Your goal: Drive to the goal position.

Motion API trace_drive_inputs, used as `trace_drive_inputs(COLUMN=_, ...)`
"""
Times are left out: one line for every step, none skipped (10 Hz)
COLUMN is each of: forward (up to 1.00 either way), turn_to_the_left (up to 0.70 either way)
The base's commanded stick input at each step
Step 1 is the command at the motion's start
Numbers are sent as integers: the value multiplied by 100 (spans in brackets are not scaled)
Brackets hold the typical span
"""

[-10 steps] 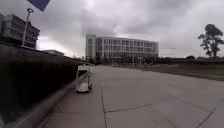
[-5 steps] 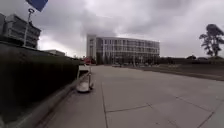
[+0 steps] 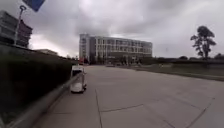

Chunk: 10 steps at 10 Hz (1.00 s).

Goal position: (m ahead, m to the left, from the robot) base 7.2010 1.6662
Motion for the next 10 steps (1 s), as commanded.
trace_drive_inputs(forward=0, turn_to_the_left=-6)
trace_drive_inputs(forward=0, turn_to_the_left=-6)
trace_drive_inputs(forward=0, turn_to_the_left=-6)
trace_drive_inputs(forward=0, turn_to_the_left=-6)
trace_drive_inputs(forward=0, turn_to_the_left=-6)
trace_drive_inputs(forward=0, turn_to_the_left=-6)
trace_drive_inputs(forward=0, turn_to_the_left=-6)
trace_drive_inputs(forward=0, turn_to_the_left=-5)
trace_drive_inputs(forward=0, turn_to_the_left=-5)
trace_drive_inputs(forward=0, turn_to_the_left=-5)
